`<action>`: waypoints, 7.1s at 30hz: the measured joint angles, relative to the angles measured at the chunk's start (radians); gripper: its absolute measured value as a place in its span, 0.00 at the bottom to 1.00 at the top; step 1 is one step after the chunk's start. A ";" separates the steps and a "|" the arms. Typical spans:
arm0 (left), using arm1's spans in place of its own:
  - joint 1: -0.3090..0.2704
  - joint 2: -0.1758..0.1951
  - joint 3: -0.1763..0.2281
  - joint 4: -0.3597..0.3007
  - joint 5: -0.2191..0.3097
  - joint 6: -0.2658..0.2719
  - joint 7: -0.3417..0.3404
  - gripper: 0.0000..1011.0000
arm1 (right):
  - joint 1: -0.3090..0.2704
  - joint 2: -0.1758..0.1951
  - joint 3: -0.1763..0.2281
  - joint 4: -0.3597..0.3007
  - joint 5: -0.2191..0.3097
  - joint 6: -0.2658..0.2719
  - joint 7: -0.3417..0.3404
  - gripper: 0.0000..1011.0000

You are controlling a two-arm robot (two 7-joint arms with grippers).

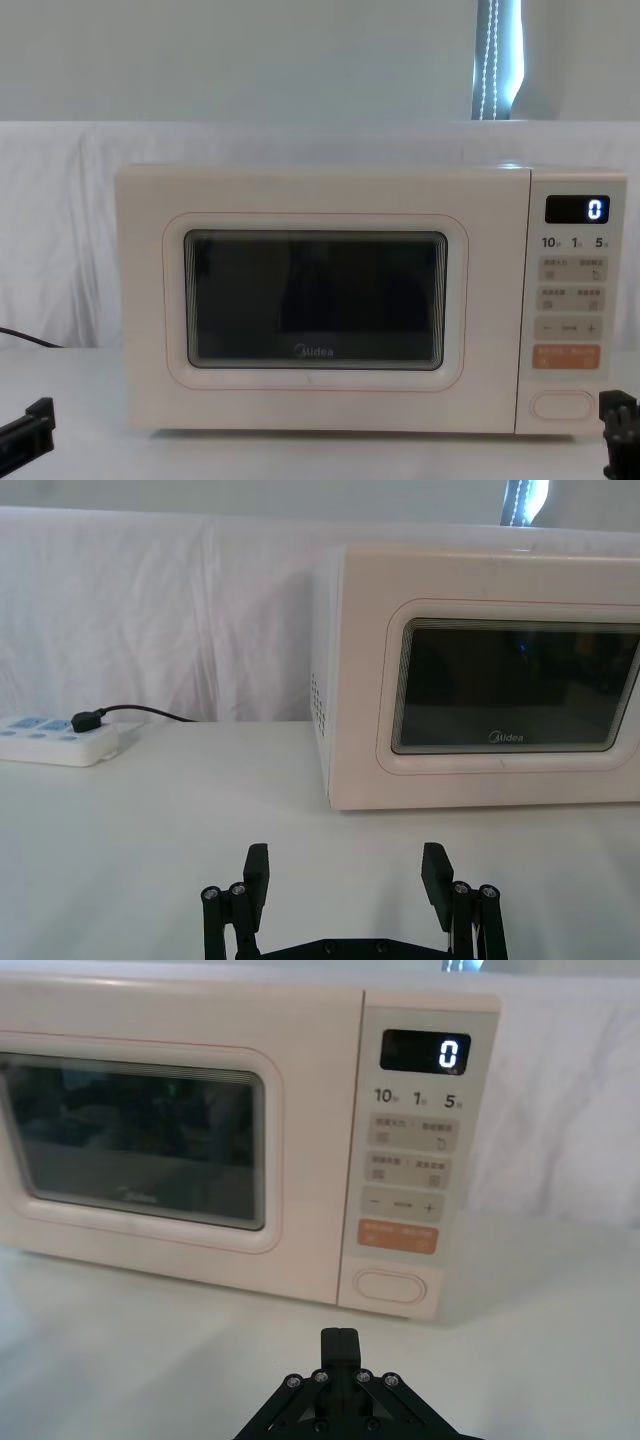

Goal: Press the button to open the microwave door with one hand; close the microwave door with the other hand.

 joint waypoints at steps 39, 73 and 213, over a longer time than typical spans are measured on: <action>0.000 0.000 0.000 0.000 0.000 0.000 0.000 0.99 | 0.306 -0.201 0.125 0.377 0.018 0.102 -0.027 0.00; 0.000 0.000 0.000 0.000 0.000 0.000 0.000 0.99 | 0.466 -0.238 0.174 0.607 -0.045 0.025 -0.076 0.00; 0.000 0.000 0.000 0.000 0.000 0.000 0.000 0.99 | 0.137 -0.101 0.220 0.141 0.024 0.040 0.075 0.00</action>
